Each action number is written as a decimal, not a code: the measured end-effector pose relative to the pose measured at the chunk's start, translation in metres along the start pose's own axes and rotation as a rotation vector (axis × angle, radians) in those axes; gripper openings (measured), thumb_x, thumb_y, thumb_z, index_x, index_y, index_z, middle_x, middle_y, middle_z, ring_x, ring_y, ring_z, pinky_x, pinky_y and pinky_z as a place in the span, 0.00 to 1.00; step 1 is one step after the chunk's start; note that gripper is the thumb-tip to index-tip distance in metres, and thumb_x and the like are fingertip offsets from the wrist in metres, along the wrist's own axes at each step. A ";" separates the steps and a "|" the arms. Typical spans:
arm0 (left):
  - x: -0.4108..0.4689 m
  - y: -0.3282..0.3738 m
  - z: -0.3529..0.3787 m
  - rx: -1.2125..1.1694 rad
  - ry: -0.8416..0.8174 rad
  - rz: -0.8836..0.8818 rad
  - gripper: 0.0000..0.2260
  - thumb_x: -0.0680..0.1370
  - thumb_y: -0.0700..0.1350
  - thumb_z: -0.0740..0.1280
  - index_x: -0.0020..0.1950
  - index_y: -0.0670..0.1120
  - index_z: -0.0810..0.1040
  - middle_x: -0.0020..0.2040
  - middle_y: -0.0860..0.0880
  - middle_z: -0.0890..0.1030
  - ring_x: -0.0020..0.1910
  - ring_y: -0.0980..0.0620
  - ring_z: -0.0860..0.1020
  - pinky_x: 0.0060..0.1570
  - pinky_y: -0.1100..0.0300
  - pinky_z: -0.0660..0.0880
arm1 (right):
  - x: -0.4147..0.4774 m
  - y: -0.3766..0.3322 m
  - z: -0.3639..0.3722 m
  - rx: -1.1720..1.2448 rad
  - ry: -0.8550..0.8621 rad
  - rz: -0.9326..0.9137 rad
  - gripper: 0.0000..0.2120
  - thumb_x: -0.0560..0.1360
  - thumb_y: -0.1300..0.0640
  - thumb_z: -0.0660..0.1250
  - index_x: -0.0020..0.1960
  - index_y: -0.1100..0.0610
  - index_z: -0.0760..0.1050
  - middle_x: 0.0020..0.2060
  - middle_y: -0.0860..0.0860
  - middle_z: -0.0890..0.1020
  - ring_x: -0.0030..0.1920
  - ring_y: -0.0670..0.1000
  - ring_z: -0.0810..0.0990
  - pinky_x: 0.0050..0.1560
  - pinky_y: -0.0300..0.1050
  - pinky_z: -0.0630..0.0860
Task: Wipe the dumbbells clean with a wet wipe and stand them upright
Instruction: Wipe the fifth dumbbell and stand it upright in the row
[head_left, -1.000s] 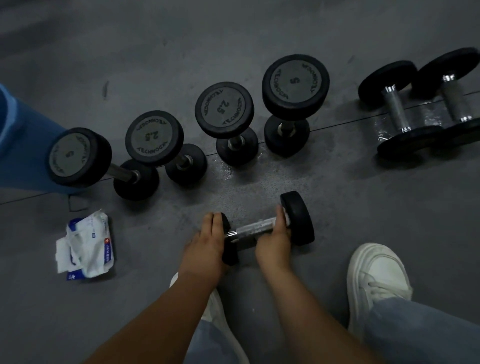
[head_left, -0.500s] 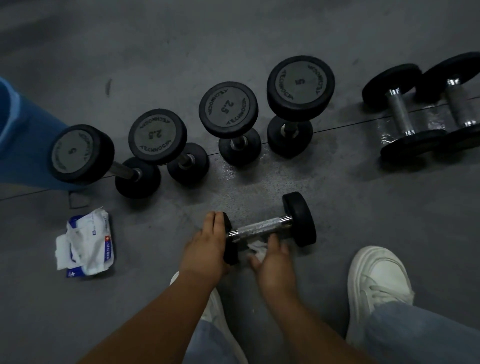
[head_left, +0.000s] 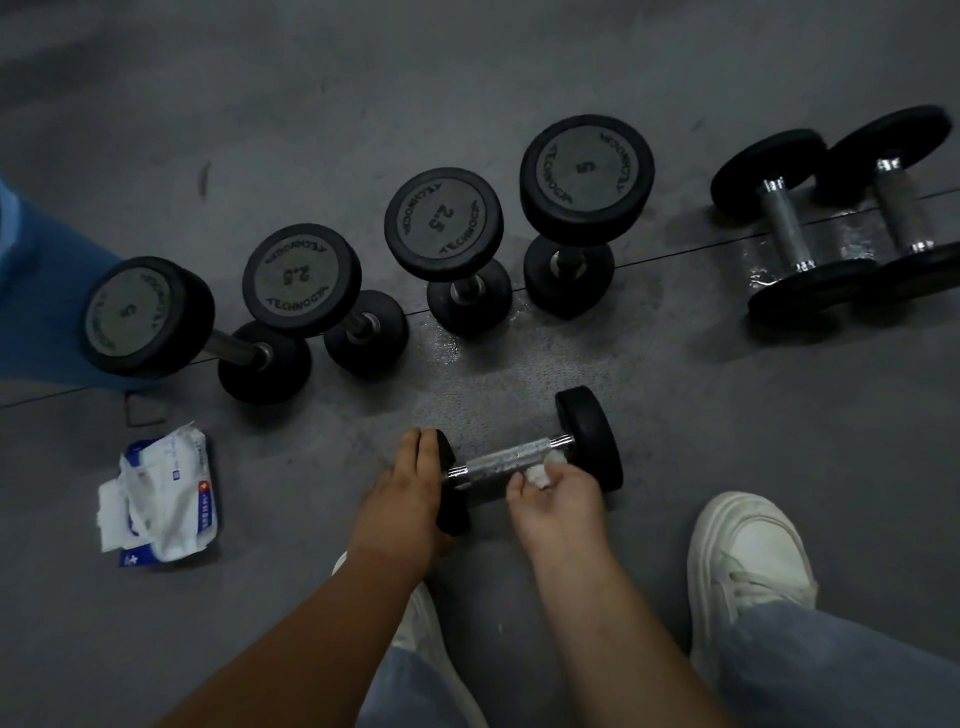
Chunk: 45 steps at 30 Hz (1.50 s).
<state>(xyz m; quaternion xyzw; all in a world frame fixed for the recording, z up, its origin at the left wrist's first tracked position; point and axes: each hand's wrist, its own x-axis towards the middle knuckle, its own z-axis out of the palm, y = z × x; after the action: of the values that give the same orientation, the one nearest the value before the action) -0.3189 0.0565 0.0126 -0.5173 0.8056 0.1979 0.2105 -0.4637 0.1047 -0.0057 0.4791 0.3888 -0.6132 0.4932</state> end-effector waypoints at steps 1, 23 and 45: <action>0.001 0.000 0.000 -0.001 -0.003 -0.001 0.55 0.64 0.48 0.79 0.79 0.47 0.45 0.80 0.49 0.46 0.64 0.44 0.74 0.59 0.53 0.74 | -0.003 -0.004 0.001 -0.012 -0.009 0.002 0.14 0.80 0.66 0.50 0.60 0.65 0.71 0.62 0.58 0.74 0.68 0.54 0.69 0.72 0.48 0.62; 0.013 -0.004 -0.015 0.057 -0.063 0.067 0.51 0.64 0.51 0.79 0.77 0.46 0.50 0.76 0.48 0.55 0.62 0.44 0.75 0.55 0.53 0.73 | 0.008 0.025 -0.025 -2.213 -0.138 -1.407 0.29 0.75 0.66 0.47 0.75 0.59 0.65 0.75 0.53 0.64 0.76 0.58 0.59 0.62 0.50 0.76; -0.013 -0.038 0.019 -0.611 0.240 0.167 0.44 0.63 0.54 0.81 0.73 0.49 0.63 0.72 0.54 0.62 0.67 0.54 0.68 0.62 0.57 0.72 | 0.000 0.005 -0.029 -2.509 -0.430 -1.195 0.37 0.76 0.70 0.56 0.80 0.56 0.43 0.78 0.52 0.37 0.78 0.53 0.37 0.73 0.44 0.57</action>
<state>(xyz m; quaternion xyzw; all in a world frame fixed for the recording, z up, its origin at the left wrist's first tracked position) -0.2765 0.0614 0.0003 -0.5085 0.7675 0.3845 -0.0677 -0.4526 0.1311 -0.0123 -0.6110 0.7299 -0.0376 0.3043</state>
